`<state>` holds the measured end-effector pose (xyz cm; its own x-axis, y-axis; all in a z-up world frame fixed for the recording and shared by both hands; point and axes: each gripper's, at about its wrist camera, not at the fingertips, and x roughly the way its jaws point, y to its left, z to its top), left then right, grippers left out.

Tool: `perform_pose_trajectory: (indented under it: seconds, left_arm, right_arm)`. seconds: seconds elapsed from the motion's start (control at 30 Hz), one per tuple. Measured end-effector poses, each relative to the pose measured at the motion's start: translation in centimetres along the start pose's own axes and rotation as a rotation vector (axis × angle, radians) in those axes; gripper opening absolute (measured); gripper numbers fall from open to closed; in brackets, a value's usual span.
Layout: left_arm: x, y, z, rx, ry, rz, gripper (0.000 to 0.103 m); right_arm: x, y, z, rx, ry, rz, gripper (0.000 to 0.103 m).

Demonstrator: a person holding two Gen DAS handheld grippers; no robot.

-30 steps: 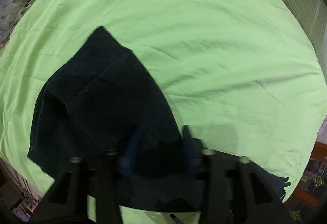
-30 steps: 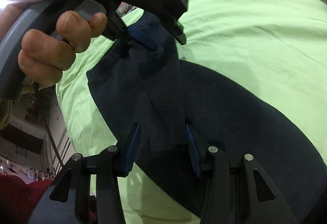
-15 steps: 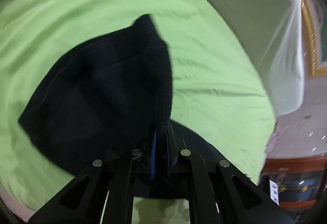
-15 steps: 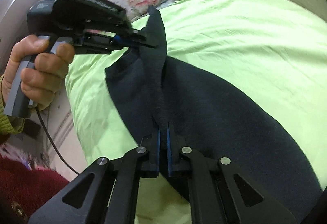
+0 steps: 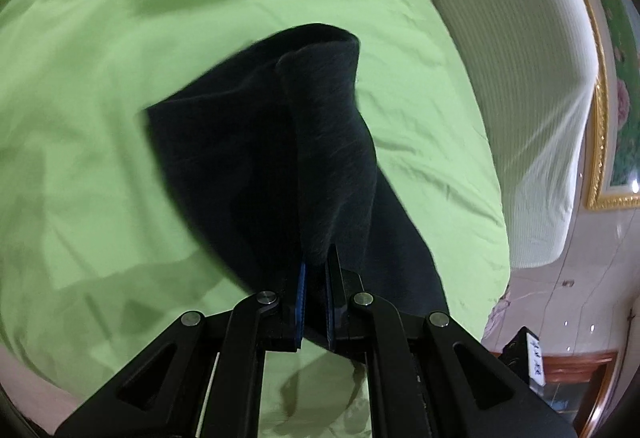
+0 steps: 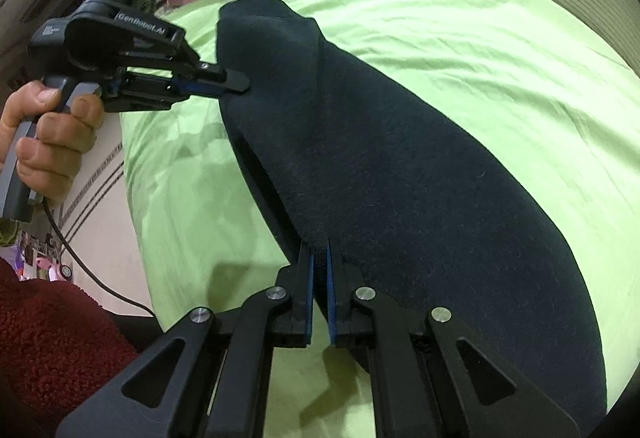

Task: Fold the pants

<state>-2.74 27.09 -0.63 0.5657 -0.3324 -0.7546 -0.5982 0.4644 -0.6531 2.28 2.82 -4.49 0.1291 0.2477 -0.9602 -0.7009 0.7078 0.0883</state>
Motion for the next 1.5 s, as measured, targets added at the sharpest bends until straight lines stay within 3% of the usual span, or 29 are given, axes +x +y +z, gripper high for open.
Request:
perform_pose_trajectory:
  seconds: [0.47,0.57,0.67,0.77,0.83,0.9,1.03,1.23,1.33,1.5]
  left_arm:
    - [1.1,4.0,-0.5,-0.05,0.002,0.007,0.007]
    - [1.1,4.3,-0.3,-0.049,0.007,0.03,0.008]
    - [1.2,3.9,-0.3,-0.024,0.014,0.078,0.014]
    - [0.4,2.8,-0.3,0.034,0.008,0.147,0.036]
    - [-0.3,2.6,-0.3,0.035,-0.002,0.157,0.048]
    - [-0.8,2.7,0.0,0.002,-0.01,0.161,0.063]
    - [-1.1,3.4,1.1,-0.069,-0.013,0.146,0.065]
    - [0.0,3.6,3.0,-0.087,-0.013,0.188,0.066]
    - [0.6,4.0,3.7,-0.086,-0.017,0.198,0.066]
    - [1.4,4.1,4.3,-0.076,-0.021,0.192,0.066]
  right_arm:
    - [2.0,1.0,-0.2,-0.042,0.067,-0.017,0.006]
    - [2.4,0.7,-0.1,-0.011,0.086,-0.004,0.011]
    - [2.3,0.0,-0.1,0.057,0.09,0.036,0.017]
    - [1.5,-0.7,0.0,0.12,0.063,0.114,0.026]
    - [0.8,-0.9,0.1,0.148,0.041,0.147,0.041]
    - [0.1,-1.3,0.3,0.165,0.019,0.155,0.042]
    - [-1.9,-4.5,1.3,0.244,-0.052,0.121,0.042]
    - [-2.6,-12.0,2.9,0.455,-0.149,0.011,0.042]
    - [-0.9,-14.7,3.9,0.508,-0.098,0.017,0.042]
    - [3.3,-13.7,4.8,0.431,0.03,0.059,0.042]
